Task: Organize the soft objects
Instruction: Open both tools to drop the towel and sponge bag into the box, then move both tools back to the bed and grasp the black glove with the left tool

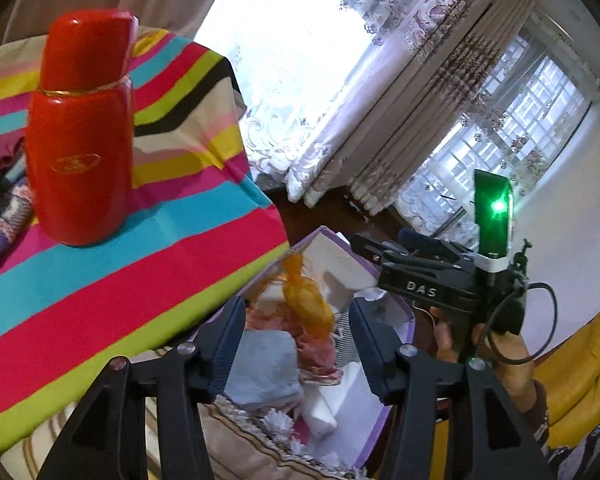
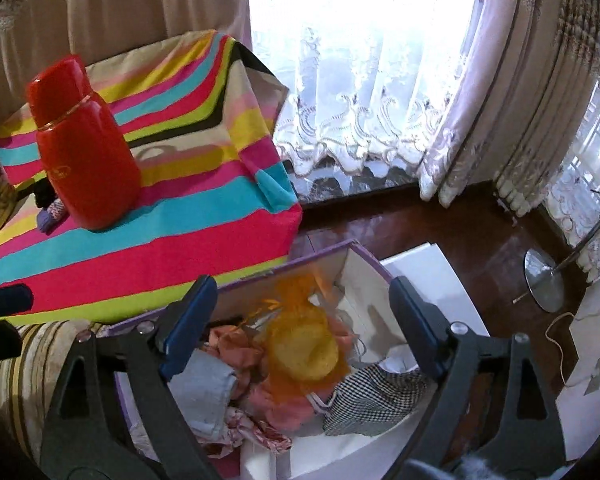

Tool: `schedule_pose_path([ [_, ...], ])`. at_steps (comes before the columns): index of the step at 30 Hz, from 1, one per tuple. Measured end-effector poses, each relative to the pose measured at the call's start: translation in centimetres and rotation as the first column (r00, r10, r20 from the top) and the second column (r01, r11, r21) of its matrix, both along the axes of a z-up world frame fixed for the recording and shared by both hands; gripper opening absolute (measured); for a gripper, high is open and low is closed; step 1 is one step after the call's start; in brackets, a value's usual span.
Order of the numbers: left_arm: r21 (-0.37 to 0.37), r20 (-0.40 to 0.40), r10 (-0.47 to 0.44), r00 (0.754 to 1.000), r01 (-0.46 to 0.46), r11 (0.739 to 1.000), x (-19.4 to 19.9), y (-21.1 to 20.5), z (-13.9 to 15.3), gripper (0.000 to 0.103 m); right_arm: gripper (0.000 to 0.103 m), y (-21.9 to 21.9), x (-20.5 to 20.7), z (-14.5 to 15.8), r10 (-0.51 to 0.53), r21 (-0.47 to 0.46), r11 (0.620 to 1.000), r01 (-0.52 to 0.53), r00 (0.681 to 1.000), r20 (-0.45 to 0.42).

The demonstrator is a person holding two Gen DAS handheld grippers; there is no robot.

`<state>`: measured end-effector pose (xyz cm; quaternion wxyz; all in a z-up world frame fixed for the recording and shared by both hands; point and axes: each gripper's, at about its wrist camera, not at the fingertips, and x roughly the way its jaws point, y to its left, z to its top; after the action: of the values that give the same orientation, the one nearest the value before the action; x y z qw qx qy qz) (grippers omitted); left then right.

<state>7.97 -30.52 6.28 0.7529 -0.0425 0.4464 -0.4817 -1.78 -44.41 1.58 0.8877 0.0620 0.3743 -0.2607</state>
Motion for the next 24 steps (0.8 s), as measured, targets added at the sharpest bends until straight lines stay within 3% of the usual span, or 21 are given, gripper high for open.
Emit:
schedule_pose_path([
  [8, 0.011, 0.087, 0.104, 0.991, -0.106, 0.994, 1.3, 3.6, 1.0, 0.059, 0.093, 3.1, 0.2, 2.2, 0.038, -0.103, 0.994, -0.028, 0.995, 0.091],
  [14, 0.015, 0.174, 0.255, 0.951, -0.262, 0.965, 3.3, 7.9, 1.1, 0.059, 0.093, 6.2, 1.1, 3.1, 0.128, -0.113, 0.987, -0.111, 0.979, 0.156],
  [20, 0.037, 0.106, 0.38, 0.919, -0.386, 0.922, 6.6, 13.4, -0.1, 0.059, 0.093, 10.4, 3.1, 2.3, 0.242, -0.147, 0.964, -0.221, 0.959, 0.145],
  [24, 0.034, 0.072, 0.443, 0.893, -0.446, 0.894, 8.6, 16.7, -0.7, 0.059, 0.093, 12.6, 4.2, 1.6, 0.305, -0.122, 0.949, -0.29, 0.944, 0.124],
])
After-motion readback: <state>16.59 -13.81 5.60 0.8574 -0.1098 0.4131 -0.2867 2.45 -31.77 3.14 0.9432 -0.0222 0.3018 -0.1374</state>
